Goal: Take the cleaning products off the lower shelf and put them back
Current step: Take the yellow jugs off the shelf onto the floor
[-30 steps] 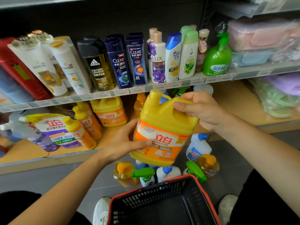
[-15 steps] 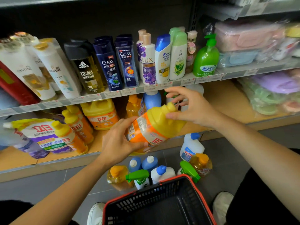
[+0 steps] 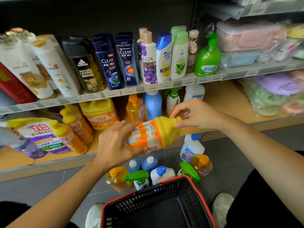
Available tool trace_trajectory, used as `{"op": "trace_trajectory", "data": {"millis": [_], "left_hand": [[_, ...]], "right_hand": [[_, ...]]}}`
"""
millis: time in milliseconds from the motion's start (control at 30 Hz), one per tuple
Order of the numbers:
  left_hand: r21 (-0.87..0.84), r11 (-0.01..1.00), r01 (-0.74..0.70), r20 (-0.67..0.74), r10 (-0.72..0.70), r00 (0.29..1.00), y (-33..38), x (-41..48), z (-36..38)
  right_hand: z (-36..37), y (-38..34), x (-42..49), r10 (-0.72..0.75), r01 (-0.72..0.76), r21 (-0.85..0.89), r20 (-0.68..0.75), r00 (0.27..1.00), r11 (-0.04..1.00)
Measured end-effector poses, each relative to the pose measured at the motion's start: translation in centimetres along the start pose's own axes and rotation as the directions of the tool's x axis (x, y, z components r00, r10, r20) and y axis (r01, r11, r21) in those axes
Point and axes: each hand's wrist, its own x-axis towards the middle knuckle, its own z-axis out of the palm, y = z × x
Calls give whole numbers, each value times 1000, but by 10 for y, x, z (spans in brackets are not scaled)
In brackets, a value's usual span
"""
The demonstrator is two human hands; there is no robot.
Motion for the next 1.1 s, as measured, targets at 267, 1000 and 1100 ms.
{"op": "trace_trajectory", "data": {"millis": [267, 1000, 1100], "left_hand": [[30, 999, 13, -34, -11, 999, 1, 0, -5], [69, 995, -66, -32, 69, 997, 16, 6, -11], [54, 995, -87, 17, 86, 996, 19, 10, -14]], "right_hand": [[9, -3, 2, -44, 48, 86, -43, 998, 995], [56, -33, 0, -134, 182, -706, 124, 983, 684], [58, -29, 3, -132, 140, -624, 59, 990, 769]]}}
